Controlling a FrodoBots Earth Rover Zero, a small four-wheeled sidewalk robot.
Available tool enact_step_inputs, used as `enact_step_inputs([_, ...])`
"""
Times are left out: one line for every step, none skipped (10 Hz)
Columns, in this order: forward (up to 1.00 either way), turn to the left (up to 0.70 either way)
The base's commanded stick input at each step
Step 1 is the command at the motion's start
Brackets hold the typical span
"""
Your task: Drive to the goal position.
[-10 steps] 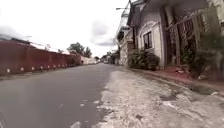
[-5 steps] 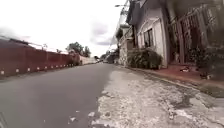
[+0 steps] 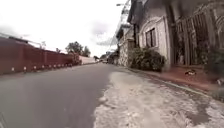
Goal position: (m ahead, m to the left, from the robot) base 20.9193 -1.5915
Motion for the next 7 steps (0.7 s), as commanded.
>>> enact_step_inputs([0.70, 0.00])
enact_step_inputs([0.70, 0.00])
enact_step_inputs([0.70, 0.00])
enact_step_inputs([0.70, 0.00])
enact_step_inputs([0.70, 0.00])
enact_step_inputs([0.70, 0.00])
enact_step_inputs([0.70, 0.00])
